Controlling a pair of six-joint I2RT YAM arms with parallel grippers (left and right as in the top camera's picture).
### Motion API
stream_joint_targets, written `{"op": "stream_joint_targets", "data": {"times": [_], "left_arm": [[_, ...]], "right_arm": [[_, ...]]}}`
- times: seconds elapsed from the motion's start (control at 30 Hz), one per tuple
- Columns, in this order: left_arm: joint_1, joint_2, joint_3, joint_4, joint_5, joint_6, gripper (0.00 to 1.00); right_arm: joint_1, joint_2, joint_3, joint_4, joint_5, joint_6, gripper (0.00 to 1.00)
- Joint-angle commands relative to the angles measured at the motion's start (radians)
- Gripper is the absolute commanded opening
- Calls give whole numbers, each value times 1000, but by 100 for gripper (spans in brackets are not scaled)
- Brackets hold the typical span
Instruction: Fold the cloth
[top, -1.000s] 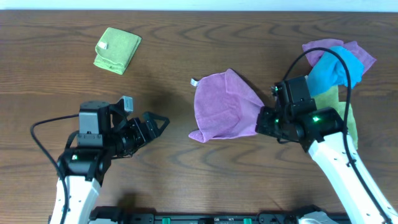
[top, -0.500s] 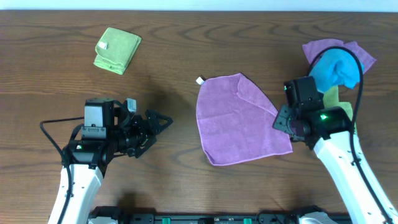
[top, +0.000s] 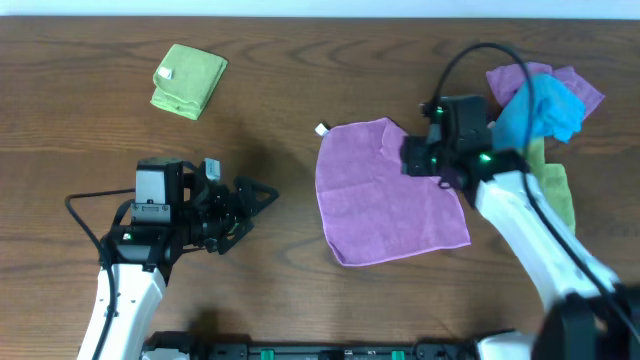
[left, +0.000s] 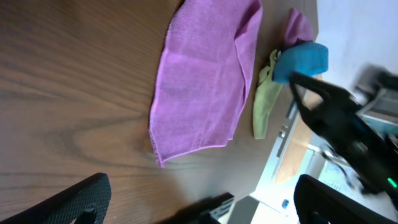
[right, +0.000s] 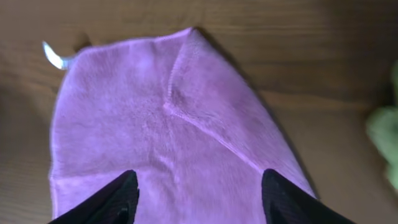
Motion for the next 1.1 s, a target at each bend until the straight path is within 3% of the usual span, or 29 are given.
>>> {"op": "stream_joint_targets", "data": {"times": [0.0,0.33,0.57,1.07], "left_arm": [[2,3,19,1,32,3,95],[2,3,19,1,34,3,95],[2,3,19,1,48,3,95],[2,3,19,1,48,3,95]], "right_arm": [[31,87,0,51,-51,-66,64],[99,274,0,224,-32,-66,64],[127,290,0,300,100,-66,60],[128,366,0,376,131,-66,50]]}}
